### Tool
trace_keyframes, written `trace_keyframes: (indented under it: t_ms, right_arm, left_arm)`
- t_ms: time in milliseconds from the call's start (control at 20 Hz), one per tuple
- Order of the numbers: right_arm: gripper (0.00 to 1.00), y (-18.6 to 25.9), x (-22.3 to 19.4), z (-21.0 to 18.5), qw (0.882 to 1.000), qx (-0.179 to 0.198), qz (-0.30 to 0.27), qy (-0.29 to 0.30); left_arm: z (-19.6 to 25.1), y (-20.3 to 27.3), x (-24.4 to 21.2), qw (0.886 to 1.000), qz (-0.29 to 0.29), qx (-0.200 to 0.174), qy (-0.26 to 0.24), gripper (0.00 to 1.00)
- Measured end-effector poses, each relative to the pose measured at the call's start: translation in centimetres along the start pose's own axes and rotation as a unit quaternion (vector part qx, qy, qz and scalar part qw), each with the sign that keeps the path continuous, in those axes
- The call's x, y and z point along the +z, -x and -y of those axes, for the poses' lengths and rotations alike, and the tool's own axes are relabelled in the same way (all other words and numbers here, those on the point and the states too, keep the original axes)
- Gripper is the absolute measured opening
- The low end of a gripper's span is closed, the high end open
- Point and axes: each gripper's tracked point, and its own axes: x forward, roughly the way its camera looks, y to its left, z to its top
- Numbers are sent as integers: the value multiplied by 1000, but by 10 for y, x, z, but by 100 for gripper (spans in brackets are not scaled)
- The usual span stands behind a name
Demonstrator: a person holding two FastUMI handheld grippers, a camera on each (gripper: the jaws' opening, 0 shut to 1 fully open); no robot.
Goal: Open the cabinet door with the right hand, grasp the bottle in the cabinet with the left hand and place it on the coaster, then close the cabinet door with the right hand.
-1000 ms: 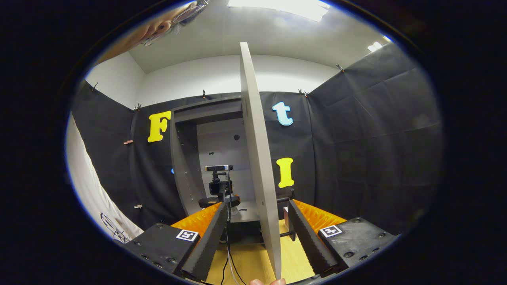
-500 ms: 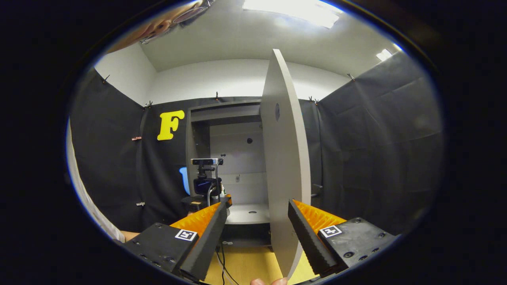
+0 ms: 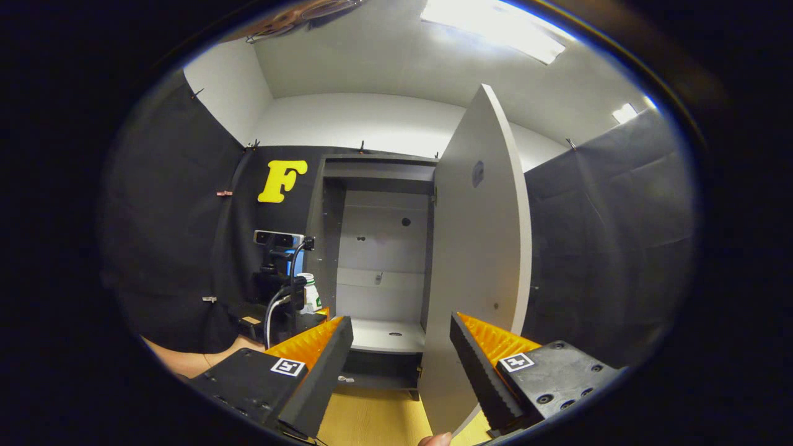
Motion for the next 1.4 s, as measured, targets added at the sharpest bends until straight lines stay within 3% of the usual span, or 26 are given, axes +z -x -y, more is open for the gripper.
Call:
trace_keyframes:
  t_ms: [450, 900, 1100, 1400]
  right_arm:
    - [94, -13, -1, -20, 1000, 9, 18, -4]
    - [97, -36, -14, -5, 999, -24, 16, 33]
    - [97, -42, -5, -1, 998, -34, 40, 37]
    - [97, -52, 8, 7, 996, -51, 63, 44]
  left_arm:
    - [-38, 61, -58, 1000, 6, 18, -5, 74]
    - [-44, 107, -142, 1000, -8, 6, -11, 74]
    - [-43, 126, -189, 1000, -27, -11, -6, 75]
    - [-50, 150, -252, 999, -46, -6, -10, 75]
